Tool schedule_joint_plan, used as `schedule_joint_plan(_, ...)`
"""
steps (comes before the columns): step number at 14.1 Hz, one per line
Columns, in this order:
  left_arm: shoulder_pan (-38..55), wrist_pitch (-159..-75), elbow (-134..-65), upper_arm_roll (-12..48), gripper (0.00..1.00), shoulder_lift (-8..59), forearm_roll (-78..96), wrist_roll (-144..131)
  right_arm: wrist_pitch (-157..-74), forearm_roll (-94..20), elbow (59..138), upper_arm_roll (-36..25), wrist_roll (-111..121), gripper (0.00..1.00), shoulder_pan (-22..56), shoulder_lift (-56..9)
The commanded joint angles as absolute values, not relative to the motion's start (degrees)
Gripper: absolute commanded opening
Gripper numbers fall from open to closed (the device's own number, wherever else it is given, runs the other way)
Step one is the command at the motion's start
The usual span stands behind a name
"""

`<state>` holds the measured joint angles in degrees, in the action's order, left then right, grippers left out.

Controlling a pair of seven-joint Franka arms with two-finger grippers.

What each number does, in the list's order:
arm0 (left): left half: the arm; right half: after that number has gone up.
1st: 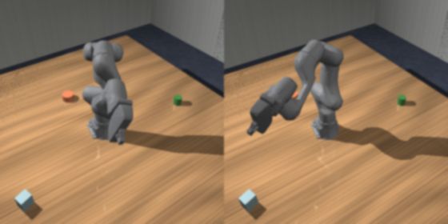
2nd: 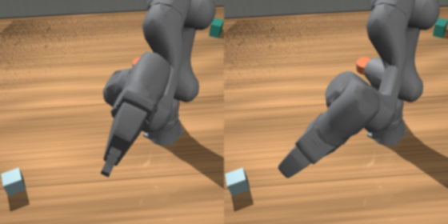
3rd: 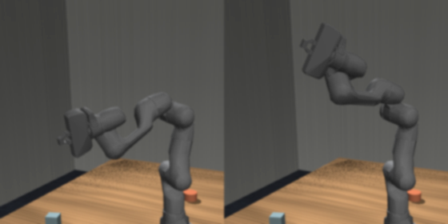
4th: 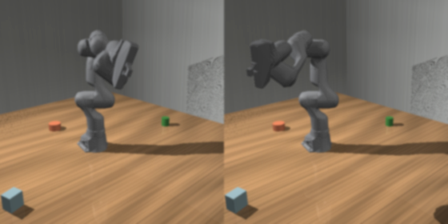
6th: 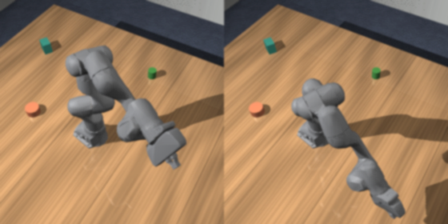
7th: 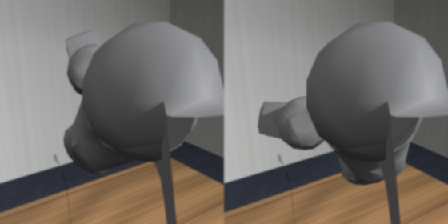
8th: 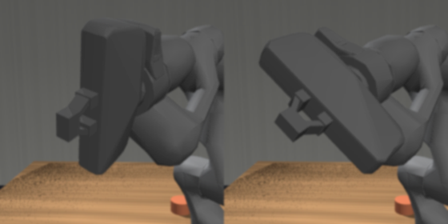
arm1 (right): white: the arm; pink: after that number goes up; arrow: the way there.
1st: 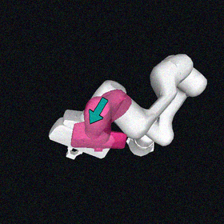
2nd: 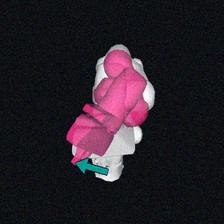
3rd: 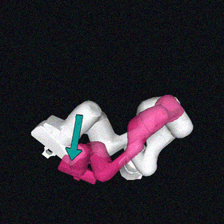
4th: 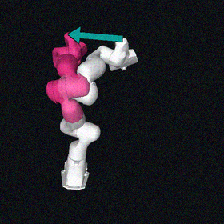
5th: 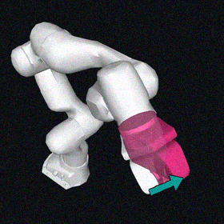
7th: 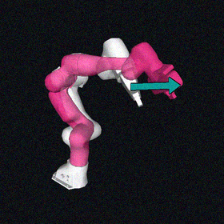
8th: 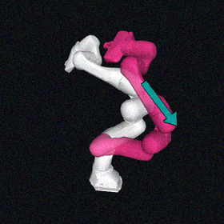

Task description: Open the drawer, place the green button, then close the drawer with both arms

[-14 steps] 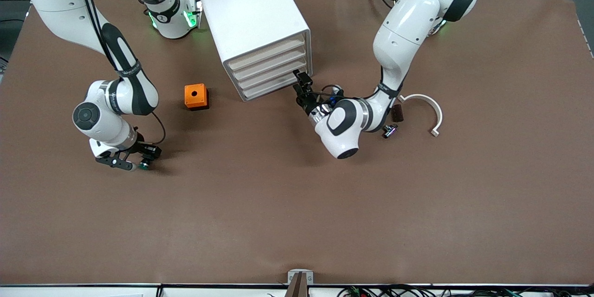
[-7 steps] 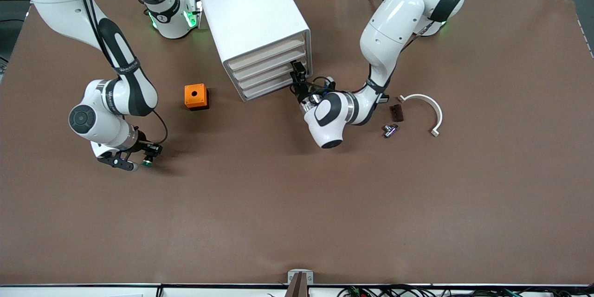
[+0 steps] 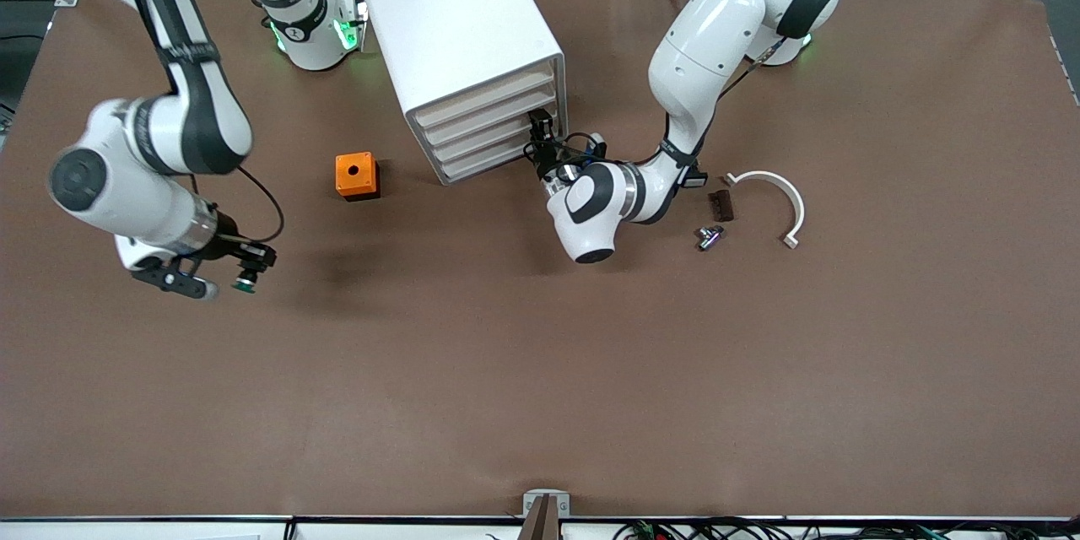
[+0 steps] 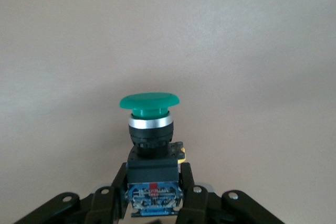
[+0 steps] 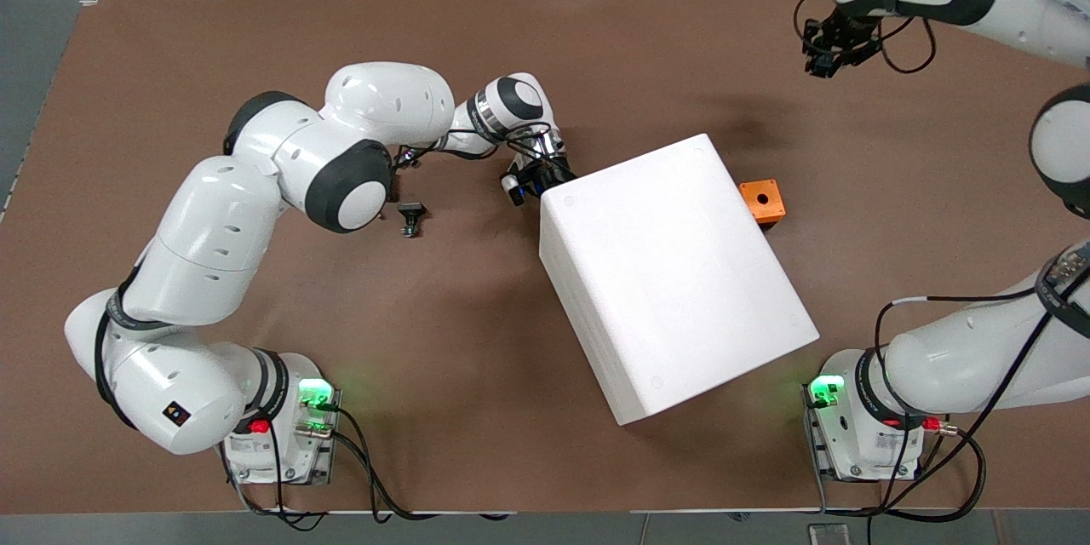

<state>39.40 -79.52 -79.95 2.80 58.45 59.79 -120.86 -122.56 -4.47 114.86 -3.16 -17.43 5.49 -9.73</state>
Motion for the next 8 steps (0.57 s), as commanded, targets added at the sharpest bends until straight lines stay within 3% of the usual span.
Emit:
schedule_joint_plan(1,39.3,-78.7,-79.8,2.5,0.11,58.4,60.6,-121.5,-115.4,-5.4,115.1,-3.2,-18.2,0.0,6.1,-1.0)
schedule_joint_plan(5,38.8,-78.7,-79.6,2.4,0.08,58.3,60.9,-121.2,-98.9,-5.4,107.7,-3.2,-26.8,0.0,7.2,3.2)
schedule_joint_plan(8,37.7,-78.7,-79.5,2.3,0.1,58.2,60.9,-121.2,-94.0,-5.4,103.5,-3.2,-32.2,0.0,8.3,3.0)
